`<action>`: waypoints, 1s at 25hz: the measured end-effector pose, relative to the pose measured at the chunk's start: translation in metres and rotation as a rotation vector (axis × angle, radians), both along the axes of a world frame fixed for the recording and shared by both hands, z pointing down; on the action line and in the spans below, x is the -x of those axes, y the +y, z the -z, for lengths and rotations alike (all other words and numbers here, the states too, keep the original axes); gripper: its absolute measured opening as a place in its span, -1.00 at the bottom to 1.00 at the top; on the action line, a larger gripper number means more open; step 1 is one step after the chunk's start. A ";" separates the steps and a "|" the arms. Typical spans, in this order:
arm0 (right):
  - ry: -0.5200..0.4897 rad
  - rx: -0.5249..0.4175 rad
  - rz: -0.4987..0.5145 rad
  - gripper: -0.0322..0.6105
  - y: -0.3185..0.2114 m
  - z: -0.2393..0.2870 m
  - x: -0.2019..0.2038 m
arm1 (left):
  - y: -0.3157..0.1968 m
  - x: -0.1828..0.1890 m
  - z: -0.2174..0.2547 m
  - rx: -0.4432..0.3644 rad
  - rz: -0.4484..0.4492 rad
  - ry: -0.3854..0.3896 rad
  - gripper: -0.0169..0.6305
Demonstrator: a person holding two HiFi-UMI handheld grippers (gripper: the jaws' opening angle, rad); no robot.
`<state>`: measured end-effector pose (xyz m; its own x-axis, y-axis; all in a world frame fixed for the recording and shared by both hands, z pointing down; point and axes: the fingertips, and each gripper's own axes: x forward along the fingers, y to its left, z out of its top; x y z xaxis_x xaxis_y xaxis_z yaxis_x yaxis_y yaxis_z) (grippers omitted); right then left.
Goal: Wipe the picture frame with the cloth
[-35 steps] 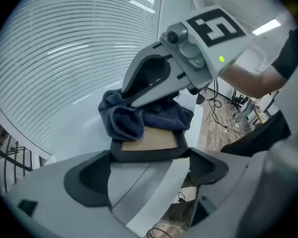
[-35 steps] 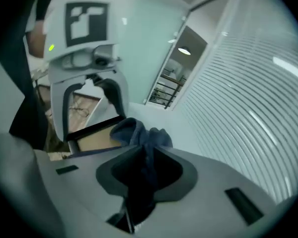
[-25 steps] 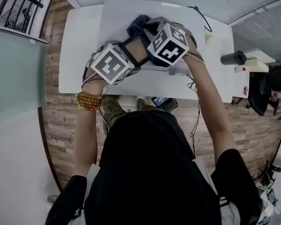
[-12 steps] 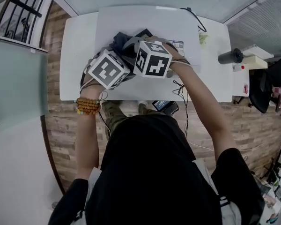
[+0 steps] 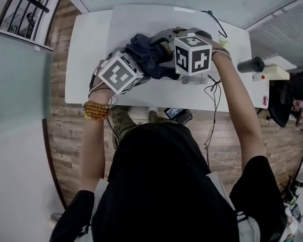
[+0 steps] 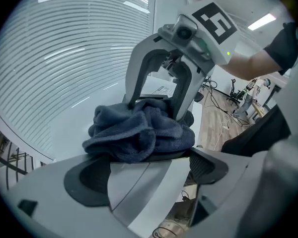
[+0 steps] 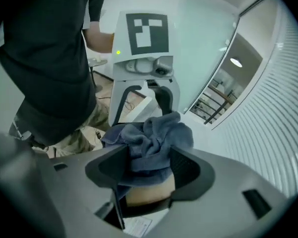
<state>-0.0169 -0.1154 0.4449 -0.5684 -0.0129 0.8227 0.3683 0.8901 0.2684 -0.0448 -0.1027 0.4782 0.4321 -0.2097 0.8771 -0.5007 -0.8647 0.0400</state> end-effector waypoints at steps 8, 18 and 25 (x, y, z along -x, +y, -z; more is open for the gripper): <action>0.007 0.030 0.027 -0.54 0.002 -0.011 0.039 | 0.000 -0.002 0.000 -0.003 -0.032 0.009 0.54; 0.067 0.084 0.036 -0.67 0.026 -0.013 0.031 | 0.000 0.003 -0.001 0.009 -0.040 -0.021 0.55; -0.018 0.074 -0.232 -0.67 0.007 -0.014 0.039 | 0.001 0.005 -0.001 0.029 -0.053 -0.059 0.54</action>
